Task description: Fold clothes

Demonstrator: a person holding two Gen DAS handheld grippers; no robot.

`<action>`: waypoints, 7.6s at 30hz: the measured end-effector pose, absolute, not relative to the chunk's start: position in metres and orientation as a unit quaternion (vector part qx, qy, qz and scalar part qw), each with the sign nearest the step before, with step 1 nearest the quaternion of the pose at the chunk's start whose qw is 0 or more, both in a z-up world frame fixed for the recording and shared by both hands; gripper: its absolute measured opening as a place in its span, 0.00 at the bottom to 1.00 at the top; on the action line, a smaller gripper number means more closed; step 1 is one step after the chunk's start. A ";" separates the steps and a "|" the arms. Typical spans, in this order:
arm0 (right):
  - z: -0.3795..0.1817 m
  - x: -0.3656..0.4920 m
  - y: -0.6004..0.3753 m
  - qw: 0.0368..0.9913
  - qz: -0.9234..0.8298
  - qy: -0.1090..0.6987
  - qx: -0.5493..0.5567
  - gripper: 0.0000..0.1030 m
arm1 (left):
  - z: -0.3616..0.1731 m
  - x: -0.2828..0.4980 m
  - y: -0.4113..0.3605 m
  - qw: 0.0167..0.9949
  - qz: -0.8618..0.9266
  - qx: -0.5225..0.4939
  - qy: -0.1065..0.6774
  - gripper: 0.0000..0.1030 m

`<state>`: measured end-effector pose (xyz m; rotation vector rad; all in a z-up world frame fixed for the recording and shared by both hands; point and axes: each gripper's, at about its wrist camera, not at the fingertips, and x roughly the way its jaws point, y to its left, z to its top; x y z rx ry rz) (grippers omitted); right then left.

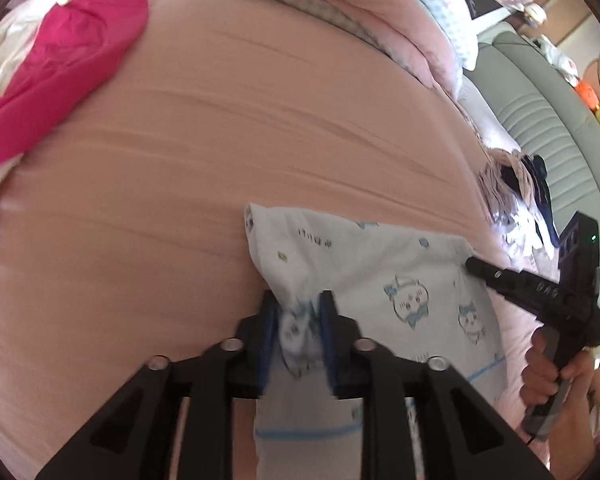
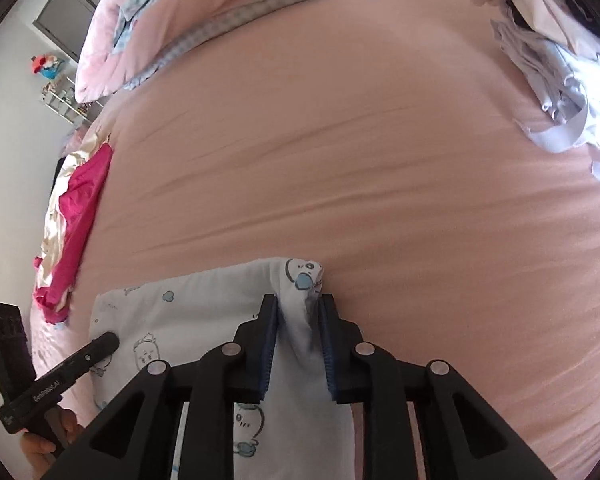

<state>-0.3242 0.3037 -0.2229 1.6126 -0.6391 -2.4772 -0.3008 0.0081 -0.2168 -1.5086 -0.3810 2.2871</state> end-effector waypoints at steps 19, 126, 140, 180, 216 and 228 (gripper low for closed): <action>-0.230 -0.204 0.313 0.069 -0.780 -0.257 0.567 0.29 | -0.237 -0.231 -0.033 0.240 0.743 -0.554 -0.289 0.15; -0.211 -0.245 0.312 0.096 -0.825 -0.166 0.531 0.36 | -0.224 -0.279 0.022 0.233 0.808 -0.498 -0.209 0.69; -0.223 -0.270 0.276 0.153 -0.801 -0.173 0.552 0.36 | -0.228 -0.272 0.018 0.258 0.803 -0.501 -0.192 0.60; -0.150 -0.225 0.276 0.101 -0.875 -0.118 0.458 0.08 | -0.167 -0.252 0.026 0.258 0.836 -0.448 -0.186 0.07; -0.014 -0.251 0.580 -0.087 -0.922 -0.144 0.350 0.08 | -0.042 -0.352 0.402 0.449 0.797 -0.392 -0.094 0.07; -0.073 -0.334 0.650 -0.105 -0.894 -0.148 0.410 0.14 | -0.105 -0.430 0.438 0.382 0.806 -0.449 -0.048 0.12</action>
